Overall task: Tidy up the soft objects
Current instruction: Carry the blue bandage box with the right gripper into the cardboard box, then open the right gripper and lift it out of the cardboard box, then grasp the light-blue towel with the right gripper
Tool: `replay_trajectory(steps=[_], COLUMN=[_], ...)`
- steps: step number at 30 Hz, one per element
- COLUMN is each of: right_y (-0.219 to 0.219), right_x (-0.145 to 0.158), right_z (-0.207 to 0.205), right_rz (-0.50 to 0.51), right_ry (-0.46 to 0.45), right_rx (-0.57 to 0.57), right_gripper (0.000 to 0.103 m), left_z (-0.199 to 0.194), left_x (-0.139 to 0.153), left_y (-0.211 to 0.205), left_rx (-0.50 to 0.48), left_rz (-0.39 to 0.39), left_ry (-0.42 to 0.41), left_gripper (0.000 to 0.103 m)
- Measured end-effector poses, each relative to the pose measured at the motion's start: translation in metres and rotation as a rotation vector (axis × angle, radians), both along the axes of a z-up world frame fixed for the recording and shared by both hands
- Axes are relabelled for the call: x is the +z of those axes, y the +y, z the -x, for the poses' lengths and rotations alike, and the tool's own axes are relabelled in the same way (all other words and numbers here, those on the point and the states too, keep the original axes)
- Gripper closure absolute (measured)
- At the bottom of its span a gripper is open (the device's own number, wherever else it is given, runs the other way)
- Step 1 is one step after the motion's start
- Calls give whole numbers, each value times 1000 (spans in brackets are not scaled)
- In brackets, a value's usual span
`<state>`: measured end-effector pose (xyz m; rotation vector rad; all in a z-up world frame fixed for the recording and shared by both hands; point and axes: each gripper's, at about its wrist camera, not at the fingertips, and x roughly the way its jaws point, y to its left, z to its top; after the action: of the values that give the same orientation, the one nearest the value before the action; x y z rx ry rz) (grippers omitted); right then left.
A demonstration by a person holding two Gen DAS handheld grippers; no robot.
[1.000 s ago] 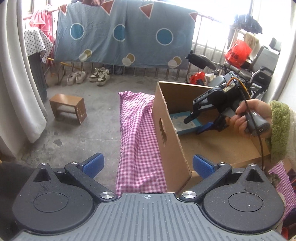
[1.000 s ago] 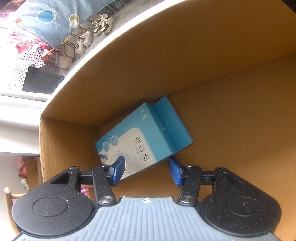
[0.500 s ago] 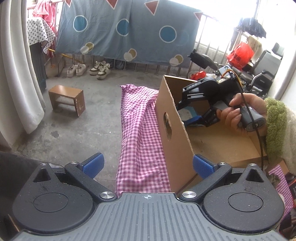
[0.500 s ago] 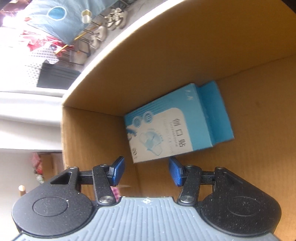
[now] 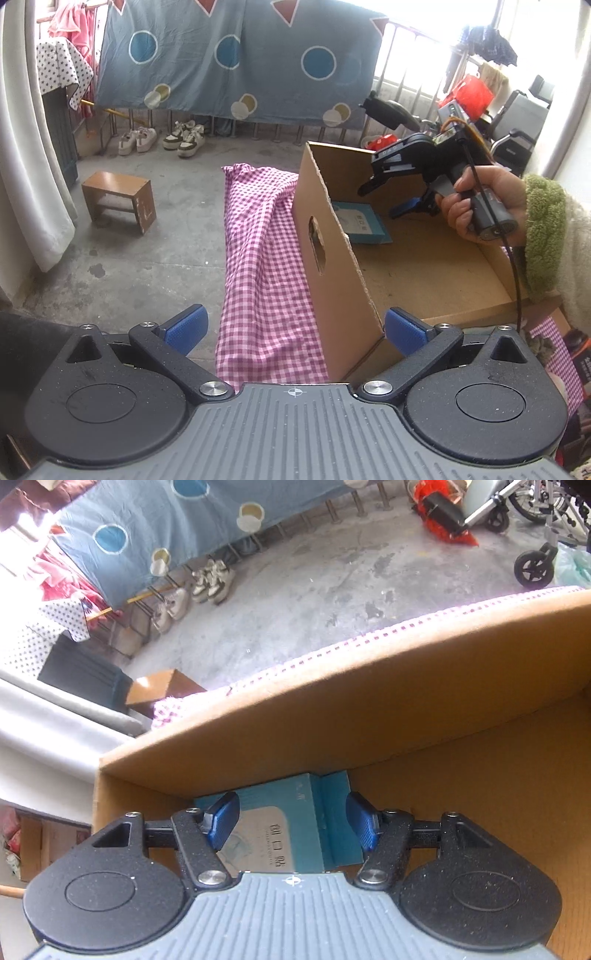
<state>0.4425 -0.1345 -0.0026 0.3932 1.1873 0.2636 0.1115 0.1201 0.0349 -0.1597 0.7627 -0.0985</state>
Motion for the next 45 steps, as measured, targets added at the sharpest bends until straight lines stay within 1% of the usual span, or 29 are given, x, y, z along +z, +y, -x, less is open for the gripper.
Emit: replay_trajectory(steps=[3,4,5,6,9,11,14,17,18,22,25,28,30,32,35,36,38,39,41,42,45], right_y=[10,14,17,22,28,28,13,-7,-17,-54,-82,-103,-117,-125,-127,-127,-119,-114,-108,-106,-102], right_x=[-17,-25,-27,-28,-23,-15,10,49,67,120,144,152,147,133,98,81,57,46,30,26,23], right_z=[-8,-9,-9,-9,-7,-4,13,46,62,134,187,232,256,273,295,301,306,304,305,304,312], right_rz=[-7,-36,-63,-80,-48,-30,-1,-14,-28,-67,-96,-107,-125,-166,-231,-243,-262,-267,-274,-263,-205], right_ry=[47,61,66,65,40,34,-7,-72,-111,-251,-332,-400,-417,-397,-326,-287,-228,-195,-148,-140,-156], right_rx=[27,41,53,72,107,113,113,134,153,204,209,196,180,168,160,158,149,142,131,128,121], right_gripper=[36,36,32,31,31,31,31,31,31,30,30,30,30,30,32,33,38,38,38,38,38], left_z=[-2,-2,-2,-1,4,10,21,31,34,48,59,67,68,68,63,61,55,53,48,46,42], left_x=[-3,-4,-4,-4,-2,1,5,9,10,10,7,1,-4,-9,-19,-23,-28,-31,-35,-38,-39], left_y=[-2,-3,-4,-5,-9,-12,-16,-21,-23,-35,-44,-54,-61,-70,-81,-84,-89,-91,-95,-97,-98], left_rx=[-8,-10,-10,-9,-8,-16,-42,-82,-93,-158,-211,-255,-279,-299,-325,-332,-340,-351,-361,-365,-368], left_rz=[9,6,2,-3,-10,-11,1,19,23,32,41,64,74,72,66,65,58,54,45,35,13], left_ry=[22,27,28,28,20,10,-5,-11,-10,-1,8,32,50,66,98,112,138,150,167,173,177], left_gripper=[0,0,0,0,0,0,0,0,0,0,0,1,2,3,9,11,19,23,23,24,25])
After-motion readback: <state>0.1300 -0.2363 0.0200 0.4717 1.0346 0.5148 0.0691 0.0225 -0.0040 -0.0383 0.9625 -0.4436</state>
